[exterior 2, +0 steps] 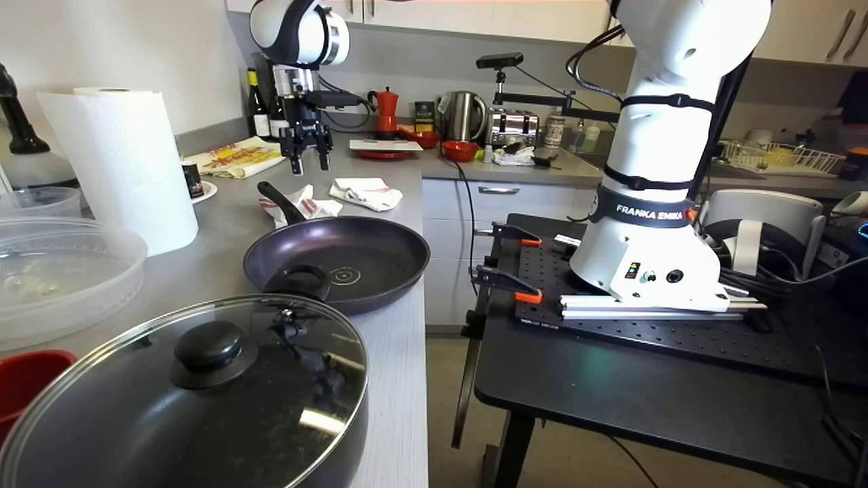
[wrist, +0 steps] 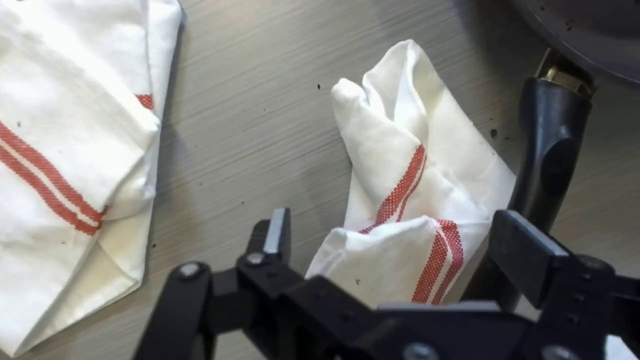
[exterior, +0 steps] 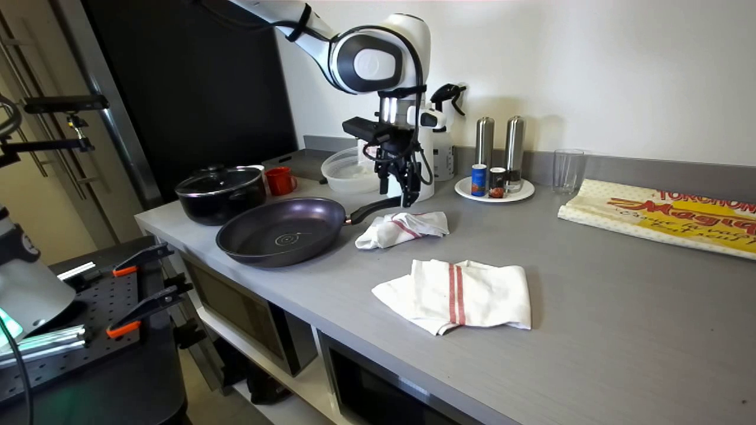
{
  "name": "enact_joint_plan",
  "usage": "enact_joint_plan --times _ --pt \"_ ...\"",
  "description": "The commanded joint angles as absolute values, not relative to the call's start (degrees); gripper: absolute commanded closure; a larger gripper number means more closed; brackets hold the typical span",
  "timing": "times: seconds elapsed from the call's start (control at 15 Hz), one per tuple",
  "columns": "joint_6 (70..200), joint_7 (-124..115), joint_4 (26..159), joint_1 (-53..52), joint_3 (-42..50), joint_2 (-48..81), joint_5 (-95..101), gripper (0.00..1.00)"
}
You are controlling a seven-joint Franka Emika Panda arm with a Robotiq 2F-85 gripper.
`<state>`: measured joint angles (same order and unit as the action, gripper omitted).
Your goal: Use the towel to wipe the black pan.
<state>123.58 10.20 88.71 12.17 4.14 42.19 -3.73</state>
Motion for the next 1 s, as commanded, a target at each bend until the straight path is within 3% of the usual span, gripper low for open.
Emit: enact_joint_plan --times 0.0,0.93 --pt "123.4 9.7 85.0 13.4 3.1 45.7 -5.2 0.00" --pt "122.8 6.8 77.4 11.6 3.1 52.6 -3.8 0.00"
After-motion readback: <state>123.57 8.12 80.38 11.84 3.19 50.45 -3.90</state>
